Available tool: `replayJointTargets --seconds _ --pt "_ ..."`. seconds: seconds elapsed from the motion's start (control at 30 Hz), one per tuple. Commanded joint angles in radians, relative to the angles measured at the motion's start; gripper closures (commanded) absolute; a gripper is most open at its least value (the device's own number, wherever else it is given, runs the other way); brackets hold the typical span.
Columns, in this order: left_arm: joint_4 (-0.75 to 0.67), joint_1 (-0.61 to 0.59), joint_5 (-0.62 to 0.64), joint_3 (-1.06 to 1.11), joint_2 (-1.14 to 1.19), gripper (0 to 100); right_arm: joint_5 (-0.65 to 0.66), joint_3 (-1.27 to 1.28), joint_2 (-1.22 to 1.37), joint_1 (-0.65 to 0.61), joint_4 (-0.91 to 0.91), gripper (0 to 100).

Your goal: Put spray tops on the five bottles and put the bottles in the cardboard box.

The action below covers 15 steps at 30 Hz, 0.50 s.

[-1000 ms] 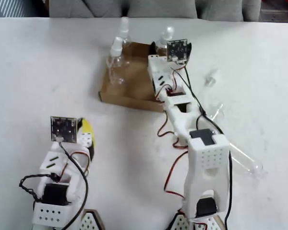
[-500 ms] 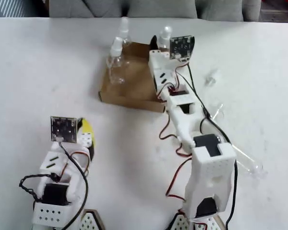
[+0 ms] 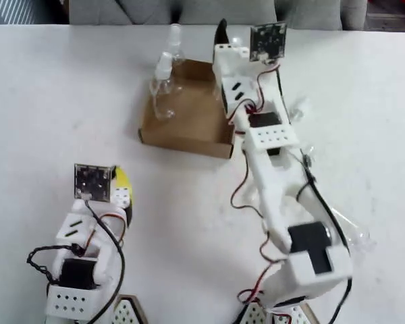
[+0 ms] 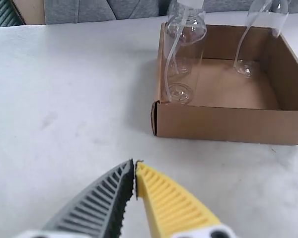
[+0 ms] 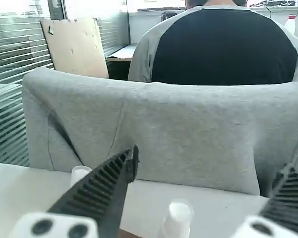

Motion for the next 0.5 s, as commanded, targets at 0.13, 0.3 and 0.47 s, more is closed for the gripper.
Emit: replayJointTargets --seconds 0.13,0.3,0.47 --pt "-0.025 -0.01 -0.011 0.0 -0.004 98 -0.008 -0.006 -0.321 0.087 0.386 99.0" --pt "-0.025 -0.01 -0.011 0.0 -0.004 98 -0.002 -0.006 -0.519 0.157 0.779 91.6" --pt "-0.021 -0.01 -0.011 0.0 -0.004 98 0.0 -0.006 -0.654 0.243 1.135 93.9"
